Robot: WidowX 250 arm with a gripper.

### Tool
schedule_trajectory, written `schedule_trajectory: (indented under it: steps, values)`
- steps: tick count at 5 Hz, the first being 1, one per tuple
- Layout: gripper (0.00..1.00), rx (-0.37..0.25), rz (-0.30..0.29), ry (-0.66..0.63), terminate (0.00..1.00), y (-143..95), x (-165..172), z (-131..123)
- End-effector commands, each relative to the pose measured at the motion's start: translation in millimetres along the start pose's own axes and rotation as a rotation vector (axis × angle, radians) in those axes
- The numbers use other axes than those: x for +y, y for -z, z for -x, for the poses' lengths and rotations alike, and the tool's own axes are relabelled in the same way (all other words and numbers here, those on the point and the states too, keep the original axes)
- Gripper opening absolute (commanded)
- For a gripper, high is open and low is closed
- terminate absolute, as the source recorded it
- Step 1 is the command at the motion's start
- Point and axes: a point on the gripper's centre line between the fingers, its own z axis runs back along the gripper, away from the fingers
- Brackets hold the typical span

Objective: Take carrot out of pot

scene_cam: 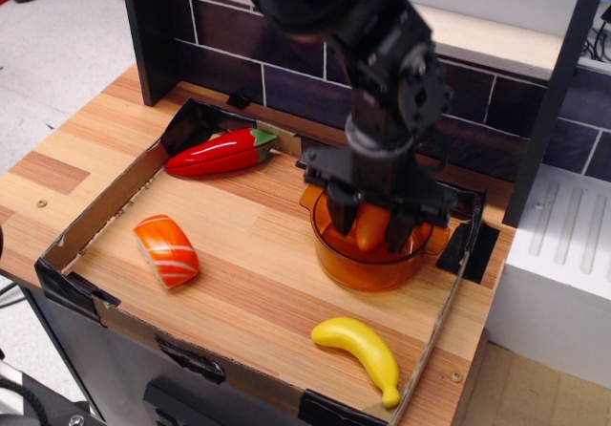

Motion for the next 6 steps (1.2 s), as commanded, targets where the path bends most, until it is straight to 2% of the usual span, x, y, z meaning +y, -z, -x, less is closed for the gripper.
schedule_trajectory:
  steps: [1, 3, 4, 5, 6]
  values:
    - [0.0, -0.129, 0.074, -0.01, 0.0, -62, 14, -11]
    - [0.0, -0.132, 0.097, 0.003, 0.0, -74, 53, 2]
    - [0.0, -0.124, 0.063, -0.02, 0.0, -69, 87, 3]
    - [0.0, -0.08, -0.012, -0.001, 0.0, -44, 102, 8]
    - [0.0, -0.045, -0.091, 0.049, 0.0, -12, 101, 16]
